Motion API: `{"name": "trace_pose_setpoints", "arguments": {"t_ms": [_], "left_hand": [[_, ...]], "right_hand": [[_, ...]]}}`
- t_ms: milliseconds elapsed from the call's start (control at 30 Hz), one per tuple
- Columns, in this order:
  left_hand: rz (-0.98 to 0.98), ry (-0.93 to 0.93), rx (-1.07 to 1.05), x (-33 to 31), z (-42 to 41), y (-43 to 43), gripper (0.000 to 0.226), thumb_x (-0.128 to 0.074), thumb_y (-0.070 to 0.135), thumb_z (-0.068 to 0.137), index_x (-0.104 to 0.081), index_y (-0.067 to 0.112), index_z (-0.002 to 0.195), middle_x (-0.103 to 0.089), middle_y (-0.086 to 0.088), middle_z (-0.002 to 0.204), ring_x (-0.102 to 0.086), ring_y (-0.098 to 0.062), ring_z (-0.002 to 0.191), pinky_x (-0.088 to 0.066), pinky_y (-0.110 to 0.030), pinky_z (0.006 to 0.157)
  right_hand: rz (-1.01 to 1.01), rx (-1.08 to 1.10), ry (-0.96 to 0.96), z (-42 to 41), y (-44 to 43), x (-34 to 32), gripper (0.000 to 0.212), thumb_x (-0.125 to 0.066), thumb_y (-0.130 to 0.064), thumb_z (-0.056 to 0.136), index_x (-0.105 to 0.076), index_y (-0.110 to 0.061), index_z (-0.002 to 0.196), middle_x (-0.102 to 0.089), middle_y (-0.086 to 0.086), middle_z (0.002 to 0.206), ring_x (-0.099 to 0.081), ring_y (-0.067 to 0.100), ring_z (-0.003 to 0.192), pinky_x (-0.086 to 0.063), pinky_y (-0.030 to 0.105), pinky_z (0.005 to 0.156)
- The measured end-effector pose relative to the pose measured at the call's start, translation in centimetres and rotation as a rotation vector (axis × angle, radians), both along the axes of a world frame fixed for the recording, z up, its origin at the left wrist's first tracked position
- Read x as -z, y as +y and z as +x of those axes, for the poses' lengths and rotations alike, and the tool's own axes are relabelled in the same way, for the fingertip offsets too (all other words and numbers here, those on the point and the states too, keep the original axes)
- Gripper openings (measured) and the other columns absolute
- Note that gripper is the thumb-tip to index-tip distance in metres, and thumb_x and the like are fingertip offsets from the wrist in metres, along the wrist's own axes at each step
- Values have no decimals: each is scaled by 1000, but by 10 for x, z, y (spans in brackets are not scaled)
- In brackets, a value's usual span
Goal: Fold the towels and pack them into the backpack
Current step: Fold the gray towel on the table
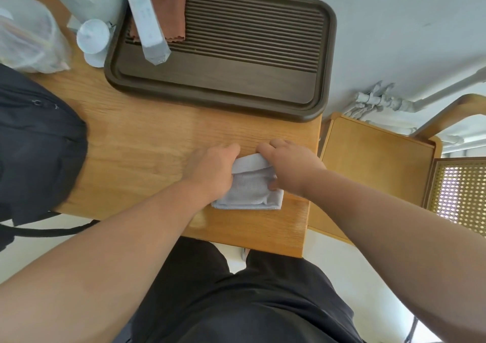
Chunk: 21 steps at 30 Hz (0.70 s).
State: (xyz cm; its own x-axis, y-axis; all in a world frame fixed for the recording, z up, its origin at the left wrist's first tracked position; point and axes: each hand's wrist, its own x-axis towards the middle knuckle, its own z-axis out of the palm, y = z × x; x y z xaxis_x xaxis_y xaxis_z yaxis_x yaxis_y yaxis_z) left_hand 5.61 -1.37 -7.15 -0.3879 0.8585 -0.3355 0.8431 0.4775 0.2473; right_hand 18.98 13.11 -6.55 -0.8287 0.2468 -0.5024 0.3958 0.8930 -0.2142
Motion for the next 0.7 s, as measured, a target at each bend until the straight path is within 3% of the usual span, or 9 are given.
{"name": "trace_pose_setpoints", "arguments": {"t_ms": [100,167,200,267,333,400,533,633,700], "left_hand": [[86,125,58,-8,2,0,22,-61,8,83,-48,20,96,-59,0,86,-51,-24,79,-29,-33,72],[105,125,98,-7,7,-6,32,-60,23,90,-49,20,120,-65,-4,114,-59,-26,100,-40,-38,90],[78,123,124,-5,11,-11,49,-58,34,93,-42,20,137,-57,-6,137,-56,-27,120,-39,-44,104],[-31,128,177,0,21,-21,72,-43,50,99,-13,21,158,-18,-7,166,-24,-27,150,-19,-55,121],[-104,131,199,9,30,-32,76,-27,55,102,12,22,158,12,-4,168,5,-27,155,-2,-59,122],[-124,136,217,16,35,-41,77,-18,58,100,23,22,154,24,-3,165,18,-27,153,7,-59,121],[-184,103,243,25,44,-55,80,-11,63,98,32,23,151,40,-2,158,32,-25,148,13,-58,120],[-212,95,226,27,47,-55,81,-9,66,97,38,23,148,47,-1,154,37,-24,145,14,-57,120],[-225,90,218,27,46,-51,81,-5,67,96,41,23,146,46,-2,154,38,-24,145,14,-57,120]], "right_hand": [[69,65,178,5,-3,0,50,-74,-6,77,-46,-21,116,-48,0,108,-49,20,92,-50,33,70],[121,72,250,14,-7,6,51,-77,-7,72,-48,-17,112,-48,4,107,-48,23,92,-50,34,65],[153,63,297,20,-11,10,50,-79,-11,72,-49,-16,112,-49,5,107,-49,24,92,-51,35,66],[202,20,369,30,-18,18,48,-73,-19,81,-51,-17,123,-53,6,116,-52,28,101,-51,40,81],[220,-52,380,41,-29,25,52,-60,-27,93,-45,-16,141,-50,9,137,-48,33,124,-44,46,101],[211,-103,304,56,-38,30,64,-48,-40,100,-29,-13,155,-33,12,158,-28,35,147,-29,52,117],[170,-187,140,82,-46,36,84,-23,-67,99,2,-14,160,6,11,168,11,32,154,-6,58,123],[106,-113,142,78,-49,33,80,-15,-69,99,-3,-18,161,4,6,168,9,29,154,-4,56,123],[68,21,223,60,-45,24,66,-21,-61,102,-26,-24,156,-20,1,165,-13,27,153,-16,51,122]]}}
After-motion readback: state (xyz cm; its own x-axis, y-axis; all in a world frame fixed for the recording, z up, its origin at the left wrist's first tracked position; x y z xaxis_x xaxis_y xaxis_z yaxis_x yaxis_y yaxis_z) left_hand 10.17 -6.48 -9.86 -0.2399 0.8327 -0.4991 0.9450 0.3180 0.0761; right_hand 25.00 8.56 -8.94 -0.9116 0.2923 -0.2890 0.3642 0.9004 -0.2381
